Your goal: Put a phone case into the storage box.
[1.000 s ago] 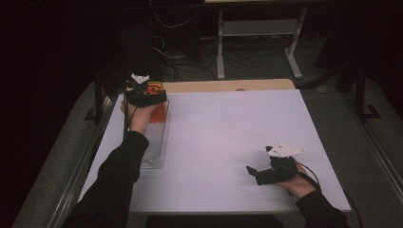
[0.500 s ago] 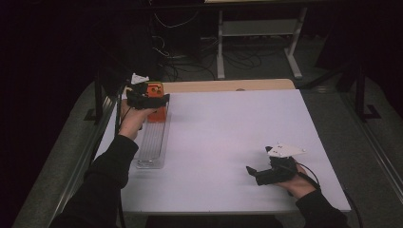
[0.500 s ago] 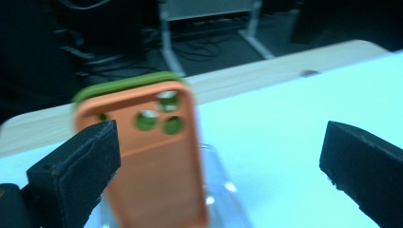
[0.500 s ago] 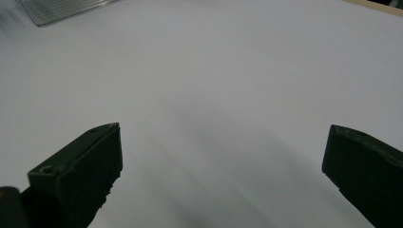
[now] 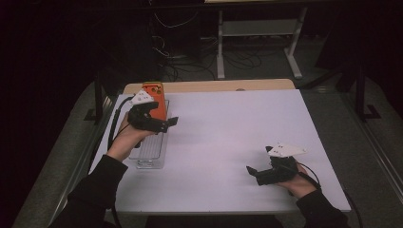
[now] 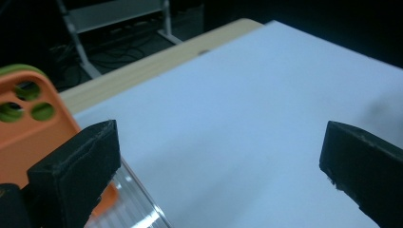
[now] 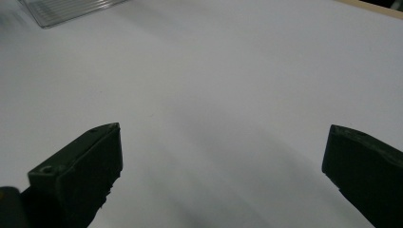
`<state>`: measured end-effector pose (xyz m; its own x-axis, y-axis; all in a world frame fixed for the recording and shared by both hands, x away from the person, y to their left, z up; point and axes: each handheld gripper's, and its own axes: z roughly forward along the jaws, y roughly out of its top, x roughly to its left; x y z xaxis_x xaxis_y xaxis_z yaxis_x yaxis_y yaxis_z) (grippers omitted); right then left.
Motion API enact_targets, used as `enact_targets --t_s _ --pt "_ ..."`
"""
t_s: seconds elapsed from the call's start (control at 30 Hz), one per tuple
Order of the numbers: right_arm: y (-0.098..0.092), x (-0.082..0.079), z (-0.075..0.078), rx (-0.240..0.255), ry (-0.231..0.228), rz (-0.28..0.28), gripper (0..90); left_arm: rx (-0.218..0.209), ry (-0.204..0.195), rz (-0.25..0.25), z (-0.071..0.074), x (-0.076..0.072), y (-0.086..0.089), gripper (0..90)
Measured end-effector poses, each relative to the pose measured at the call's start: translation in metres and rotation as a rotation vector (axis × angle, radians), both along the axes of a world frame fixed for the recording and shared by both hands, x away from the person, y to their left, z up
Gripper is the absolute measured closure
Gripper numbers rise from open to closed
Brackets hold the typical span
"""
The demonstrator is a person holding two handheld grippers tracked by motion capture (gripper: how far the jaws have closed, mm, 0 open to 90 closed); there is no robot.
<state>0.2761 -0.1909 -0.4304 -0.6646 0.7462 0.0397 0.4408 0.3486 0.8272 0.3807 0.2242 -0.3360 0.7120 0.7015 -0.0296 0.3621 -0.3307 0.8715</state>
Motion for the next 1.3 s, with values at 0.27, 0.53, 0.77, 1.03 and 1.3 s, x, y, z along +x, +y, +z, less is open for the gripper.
enact_targets --t_s 0.27,0.53,0.77,1.03,1.3 --pt "-0.001 0.000 0.002 0.013 -0.007 0.016 0.0 -0.032 0.026 -0.066 -0.016 -0.032 0.006 0.0" --pt "-0.004 0.000 0.004 0.025 -0.018 0.022 0.0 -0.010 0.013 -0.121 -0.033 -0.060 0.012 0.0" --pt "-0.004 -0.001 0.007 0.035 -0.021 0.032 0.0 -0.042 0.005 -0.136 -0.044 -0.080 0.020 0.0" --pt "-0.006 -0.001 0.013 0.053 -0.048 0.037 0.0 -0.032 0.023 -0.146 -0.054 -0.086 0.027 0.0" --pt "-0.005 -0.001 0.012 0.054 -0.047 0.046 0.0 -0.018 0.031 -0.154 -0.057 -0.085 0.025 0.0"
